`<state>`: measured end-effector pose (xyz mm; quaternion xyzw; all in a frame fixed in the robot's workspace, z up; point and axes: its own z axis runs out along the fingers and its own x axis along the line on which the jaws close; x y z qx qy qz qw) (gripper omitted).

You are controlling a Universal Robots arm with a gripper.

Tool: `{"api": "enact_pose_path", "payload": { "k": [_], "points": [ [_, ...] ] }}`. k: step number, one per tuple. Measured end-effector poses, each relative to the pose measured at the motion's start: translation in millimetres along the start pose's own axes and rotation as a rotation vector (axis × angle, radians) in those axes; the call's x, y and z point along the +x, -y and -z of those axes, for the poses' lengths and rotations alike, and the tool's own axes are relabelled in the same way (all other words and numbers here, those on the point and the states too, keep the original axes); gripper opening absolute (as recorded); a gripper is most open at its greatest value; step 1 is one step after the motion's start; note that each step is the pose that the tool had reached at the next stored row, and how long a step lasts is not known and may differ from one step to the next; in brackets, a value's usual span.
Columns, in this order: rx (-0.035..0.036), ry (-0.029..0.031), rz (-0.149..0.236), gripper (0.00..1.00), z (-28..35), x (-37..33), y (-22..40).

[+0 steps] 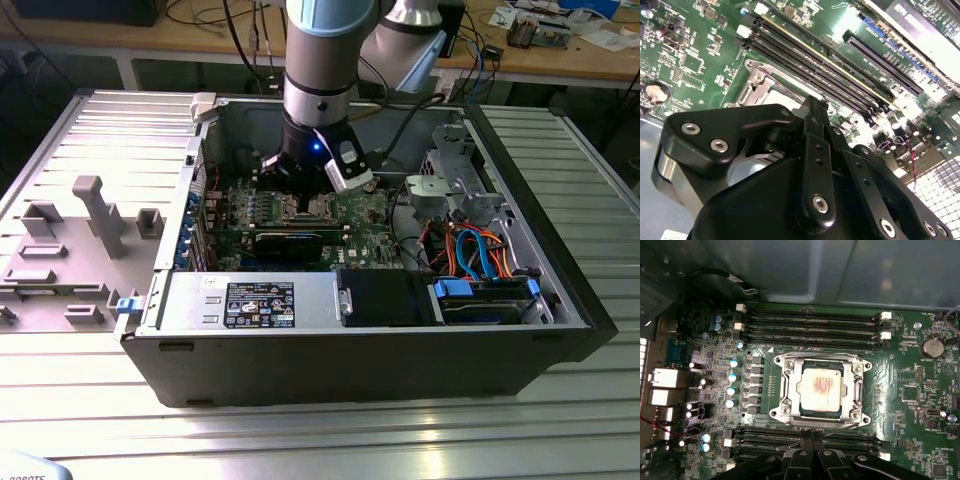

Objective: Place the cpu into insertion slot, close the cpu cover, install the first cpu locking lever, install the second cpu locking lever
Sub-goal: 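Install the second cpu locking lever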

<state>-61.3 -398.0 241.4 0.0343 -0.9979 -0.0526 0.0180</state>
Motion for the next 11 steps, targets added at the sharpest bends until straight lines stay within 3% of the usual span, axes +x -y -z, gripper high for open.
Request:
{"api": "enact_pose_path", "payload": {
  "k": [4, 6, 7, 11],
  "points": [
    [-0.0128, -0.0011, 0.005, 0.11, -1.2, 6.6, 3.6],
    [-0.0267, -0.0012, 0.013, 0.11, -3.4, 11.7, 6.5],
    [-0.0382, -0.001, 0.018, 0.11, -4.4, 14.0, 9.1],
    [-0.0482, -0.0025, 0.019, 0.11, -6.1, 15.1, 15.1]
  ]
}}
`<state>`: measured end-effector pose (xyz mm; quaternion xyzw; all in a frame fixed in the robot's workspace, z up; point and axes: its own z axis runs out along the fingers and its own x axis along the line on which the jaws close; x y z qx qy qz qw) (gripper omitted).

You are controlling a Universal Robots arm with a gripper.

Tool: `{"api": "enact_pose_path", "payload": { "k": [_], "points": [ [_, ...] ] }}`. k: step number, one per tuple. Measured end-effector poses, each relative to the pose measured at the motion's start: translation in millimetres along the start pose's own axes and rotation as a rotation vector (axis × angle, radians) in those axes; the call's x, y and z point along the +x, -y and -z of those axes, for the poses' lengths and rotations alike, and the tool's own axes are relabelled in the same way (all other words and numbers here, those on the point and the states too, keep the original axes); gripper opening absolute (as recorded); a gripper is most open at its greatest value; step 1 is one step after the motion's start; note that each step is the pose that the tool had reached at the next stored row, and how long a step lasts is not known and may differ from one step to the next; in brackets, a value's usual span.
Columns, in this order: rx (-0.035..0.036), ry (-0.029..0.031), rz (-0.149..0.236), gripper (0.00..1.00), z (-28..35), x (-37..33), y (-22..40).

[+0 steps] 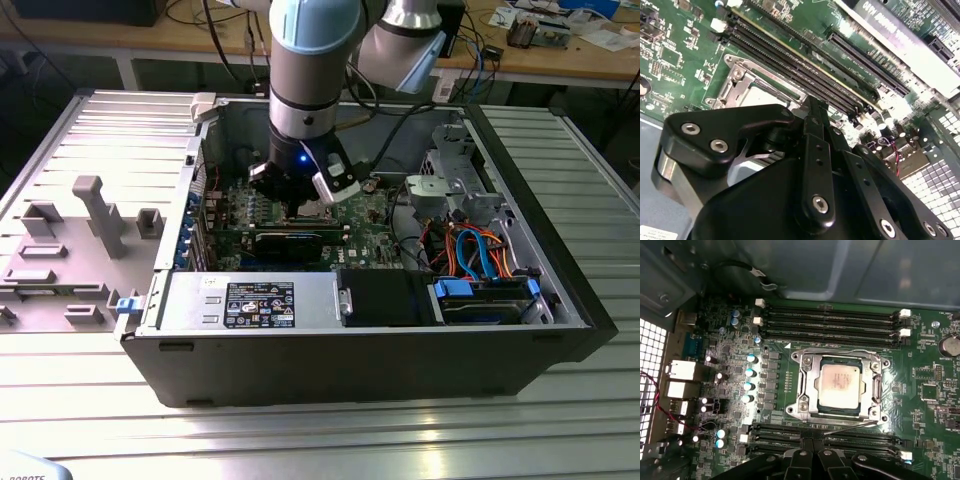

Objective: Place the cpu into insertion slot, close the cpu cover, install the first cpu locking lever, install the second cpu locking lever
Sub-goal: 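Install the second cpu locking lever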

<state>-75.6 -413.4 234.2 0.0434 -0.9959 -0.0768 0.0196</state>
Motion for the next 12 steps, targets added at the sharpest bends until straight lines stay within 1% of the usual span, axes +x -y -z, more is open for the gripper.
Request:
{"api": "enact_pose_path", "payload": {
  "k": [1, 3, 4, 5, 6, 10, 12],
  "points": [
    [-0.0037, -0.0007, 0.0, 0.11, -0.8, 0.5, 0.7],
    [-0.0089, -0.0014, 0.0, 0.11, -2.2, 1.1, 0.8],
    [-0.0134, -0.0022, 0.0, 0.11, -3.5, 1.7, 1.0],
    [-0.0155, -0.0027, 0.0, 0.11, -4.2, 2.2, 1.1],
    [-0.017, -0.0034, 0.0, 0.11, -4.8, 2.7, 1.2],
    [-0.0222, -0.0094, 0.0, 0.11, -11.5, 5.6, 2.1],
    [-0.0235, -0.0105, 0.0, 0.11, -13.8, 6.6, 2.4]
  ]
}}
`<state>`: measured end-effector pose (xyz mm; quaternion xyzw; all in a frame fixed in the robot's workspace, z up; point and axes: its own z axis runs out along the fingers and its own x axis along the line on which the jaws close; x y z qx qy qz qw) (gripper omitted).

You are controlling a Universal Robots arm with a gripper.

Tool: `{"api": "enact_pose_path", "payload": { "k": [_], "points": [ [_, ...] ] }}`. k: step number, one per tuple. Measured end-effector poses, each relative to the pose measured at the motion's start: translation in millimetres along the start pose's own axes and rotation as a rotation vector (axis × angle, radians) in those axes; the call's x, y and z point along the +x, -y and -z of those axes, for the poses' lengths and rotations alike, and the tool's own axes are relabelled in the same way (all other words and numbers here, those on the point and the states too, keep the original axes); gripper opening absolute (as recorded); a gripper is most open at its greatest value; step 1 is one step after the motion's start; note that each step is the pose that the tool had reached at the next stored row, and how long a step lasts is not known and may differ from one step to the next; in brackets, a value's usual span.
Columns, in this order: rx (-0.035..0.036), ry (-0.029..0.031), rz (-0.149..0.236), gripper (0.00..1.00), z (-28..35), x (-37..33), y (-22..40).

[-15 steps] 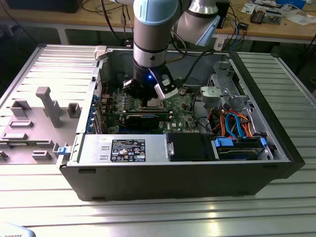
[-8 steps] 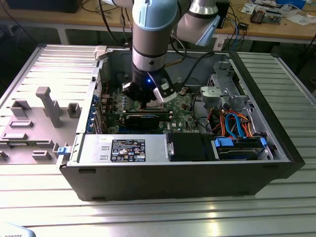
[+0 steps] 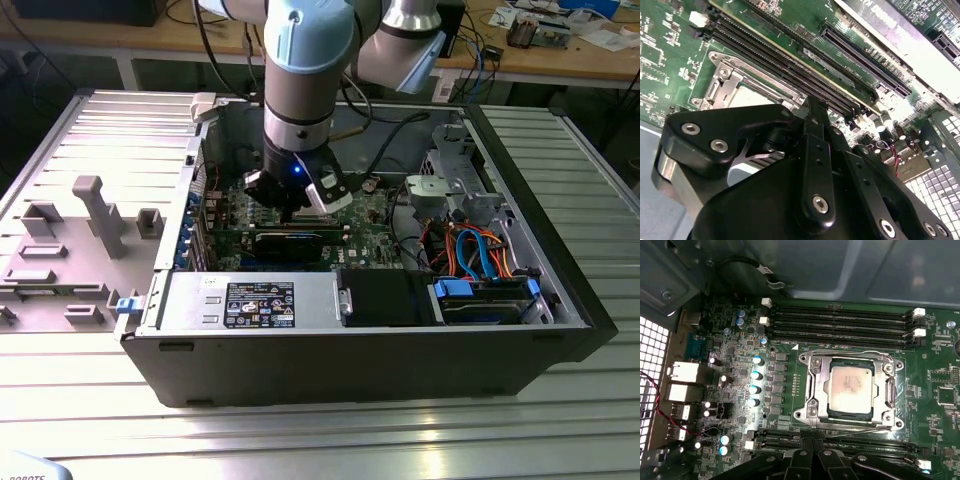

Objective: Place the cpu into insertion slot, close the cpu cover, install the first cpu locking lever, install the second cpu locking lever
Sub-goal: 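Install the second cpu locking lever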

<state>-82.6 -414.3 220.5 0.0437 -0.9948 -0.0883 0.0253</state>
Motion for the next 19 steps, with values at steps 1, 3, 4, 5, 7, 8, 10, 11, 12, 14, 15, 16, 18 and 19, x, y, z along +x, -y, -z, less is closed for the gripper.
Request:
{"api": "enact_pose_path", "payload": {
  "k": [1, 3, 4, 5, 7, 8, 10, 11, 12, 14, 15, 16, 18, 19],
  "points": [
    [-0.0009, -0.0005, 0.0, 0.11, -1.5, 0.5, 0.2],
    [-0.0034, -0.0009, 0.0, 0.11, -3.6, 1.5, 0.5],
    [-0.0043, -0.0009, 0.001, 0.11, -4.7, 1.9, 0.7],
    [-0.0047, -0.001, 0.001, 0.11, -6.0, 1.9, 0.9],
    [-0.0054, -0.0011, 0.001, 0.11, -6.8, 2.1, 1.1],
    [-0.0056, -0.0011, 0.001, 0.11, -6.9, 2.1, 1.1],
    [-0.0057, -0.001, 0.001, 0.11, -7.1, 2.1, 1.1],
    [-0.0058, -0.001, 0.001, 0.11, -7.1, 2.1, 1.1],
    [-0.0058, -0.0009, 0.001, 0.11, -7.1, 2.1, 1.1],
    [-0.0061, -0.0008, 0.001, 0.11, -7.8, 2.1, 1.1],
    [-0.006, -0.0009, 0.001, 0.11, -8.8, 2.0, 1.3],
    [-0.0058, -0.001, 0.001, 0.11, -10.0, 2.0, 1.6],
    [-0.0059, -0.0009, 0.001, 0.11, -11.1, 3.6, 1.7],
    [-0.0064, -0.0009, 0.001, 0.11, -11.4, 4.4, 1.6]
  ]
}}
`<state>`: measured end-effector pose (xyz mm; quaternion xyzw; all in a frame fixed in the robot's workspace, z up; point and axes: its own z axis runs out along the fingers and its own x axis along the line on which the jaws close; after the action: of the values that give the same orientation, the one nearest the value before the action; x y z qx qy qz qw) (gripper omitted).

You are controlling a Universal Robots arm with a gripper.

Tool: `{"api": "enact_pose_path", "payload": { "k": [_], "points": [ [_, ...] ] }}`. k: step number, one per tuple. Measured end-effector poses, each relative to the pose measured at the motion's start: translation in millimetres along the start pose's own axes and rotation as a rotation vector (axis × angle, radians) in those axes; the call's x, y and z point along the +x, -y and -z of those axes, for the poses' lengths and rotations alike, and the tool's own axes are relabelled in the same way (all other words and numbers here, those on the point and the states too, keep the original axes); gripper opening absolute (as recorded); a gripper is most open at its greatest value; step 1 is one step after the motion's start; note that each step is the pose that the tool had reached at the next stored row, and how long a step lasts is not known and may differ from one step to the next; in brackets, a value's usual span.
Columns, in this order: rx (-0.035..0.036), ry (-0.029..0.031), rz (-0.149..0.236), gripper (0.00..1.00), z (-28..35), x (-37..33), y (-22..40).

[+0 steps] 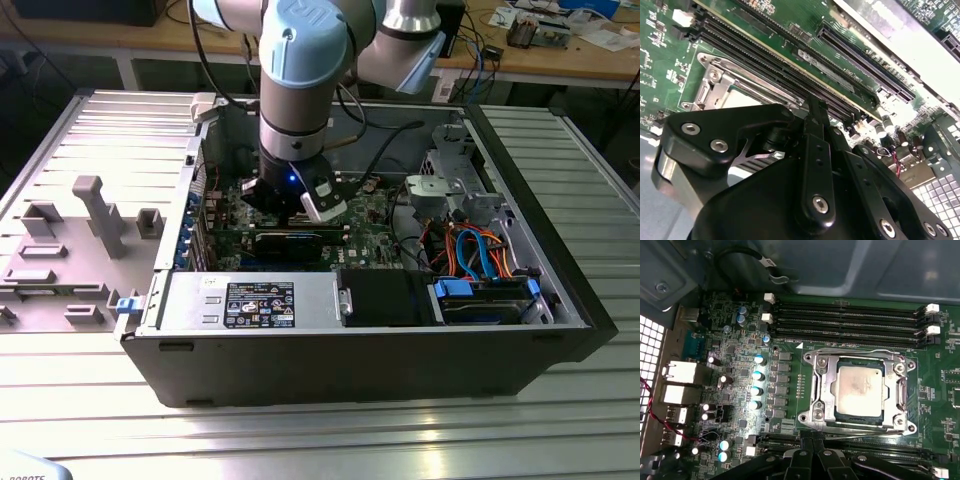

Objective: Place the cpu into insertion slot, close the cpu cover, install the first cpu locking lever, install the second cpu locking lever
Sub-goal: 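Install the second cpu locking lever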

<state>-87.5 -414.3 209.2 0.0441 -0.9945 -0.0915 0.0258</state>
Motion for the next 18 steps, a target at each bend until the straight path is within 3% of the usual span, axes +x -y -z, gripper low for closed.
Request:
{"api": "enact_pose_path", "payload": {
  "k": [5, 18],
  "points": [
    [-0.0084, 0.0006, 0.0, 0.11, -2.1, 1.5, 0.2],
    [-0.0419, 0.0035, 0.002, 0.11, -8.2, 2.5, 0.1]
  ]
}}
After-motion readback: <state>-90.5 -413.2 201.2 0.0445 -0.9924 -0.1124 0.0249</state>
